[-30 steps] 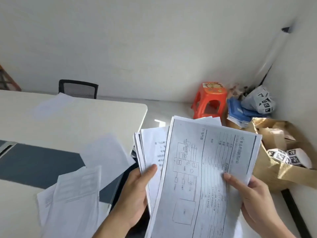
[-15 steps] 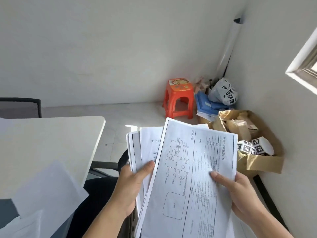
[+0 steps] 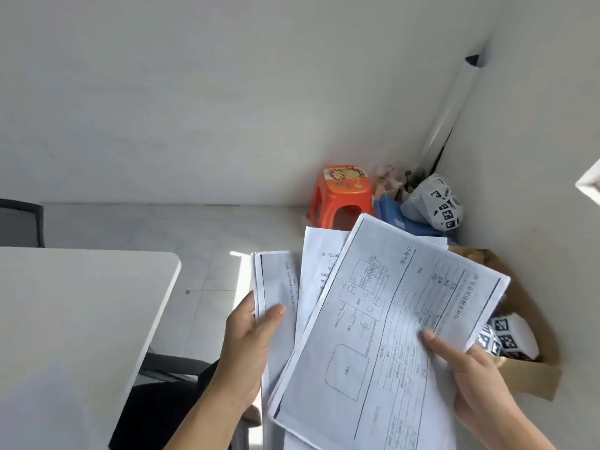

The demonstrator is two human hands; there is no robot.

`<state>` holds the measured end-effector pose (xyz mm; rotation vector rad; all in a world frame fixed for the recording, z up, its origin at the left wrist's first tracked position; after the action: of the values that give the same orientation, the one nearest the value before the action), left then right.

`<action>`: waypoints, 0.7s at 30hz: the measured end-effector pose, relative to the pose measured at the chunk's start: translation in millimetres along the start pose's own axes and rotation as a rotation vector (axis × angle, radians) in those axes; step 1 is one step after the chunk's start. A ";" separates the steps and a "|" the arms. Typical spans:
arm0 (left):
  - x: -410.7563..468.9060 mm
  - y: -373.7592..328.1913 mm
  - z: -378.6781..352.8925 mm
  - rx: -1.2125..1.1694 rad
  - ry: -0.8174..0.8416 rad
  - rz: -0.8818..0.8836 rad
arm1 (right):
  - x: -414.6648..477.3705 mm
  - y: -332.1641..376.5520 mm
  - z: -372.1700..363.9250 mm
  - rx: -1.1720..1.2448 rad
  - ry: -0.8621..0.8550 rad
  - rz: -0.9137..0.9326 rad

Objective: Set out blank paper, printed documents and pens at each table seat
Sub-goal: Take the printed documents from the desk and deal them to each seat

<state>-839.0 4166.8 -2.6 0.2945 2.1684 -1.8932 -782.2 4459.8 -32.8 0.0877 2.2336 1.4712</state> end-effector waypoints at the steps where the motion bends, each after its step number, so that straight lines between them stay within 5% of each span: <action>1: 11.2 -5.4 1.6 0.013 -0.043 -0.040 | 15.1 0.5 -4.4 0.000 0.016 -0.023; 4: 48.0 -21.6 3.7 0.060 -0.186 -0.132 | 65.4 6.2 -21.0 0.007 0.068 -0.085; 11: 138.9 -59.8 -31.1 -0.077 -0.176 -0.025 | 205.4 43.4 -73.6 -0.030 0.198 -0.082; 15: 188.0 -71.1 -25.8 0.050 -0.235 -0.086 | 272.6 56.4 -123.3 -0.146 0.377 -0.096; 21: 243.8 -83.2 19.9 -0.172 -0.402 -0.030 | 355.1 61.8 -207.9 -0.278 0.551 -0.001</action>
<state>-1095.2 4133.1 -3.7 -0.1416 2.0457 -1.5975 -1195.8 4414.6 -32.4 -0.4598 2.3911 1.9719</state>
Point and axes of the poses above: each hand's wrist, its own x-axis towards the middle knuckle, its own z-axis out of the back of the hand, y = z × x, the point moved 7 cm from there along x, towards the middle knuckle, and after that the axes turned 9 degrees about z, right-handed, at the moved point
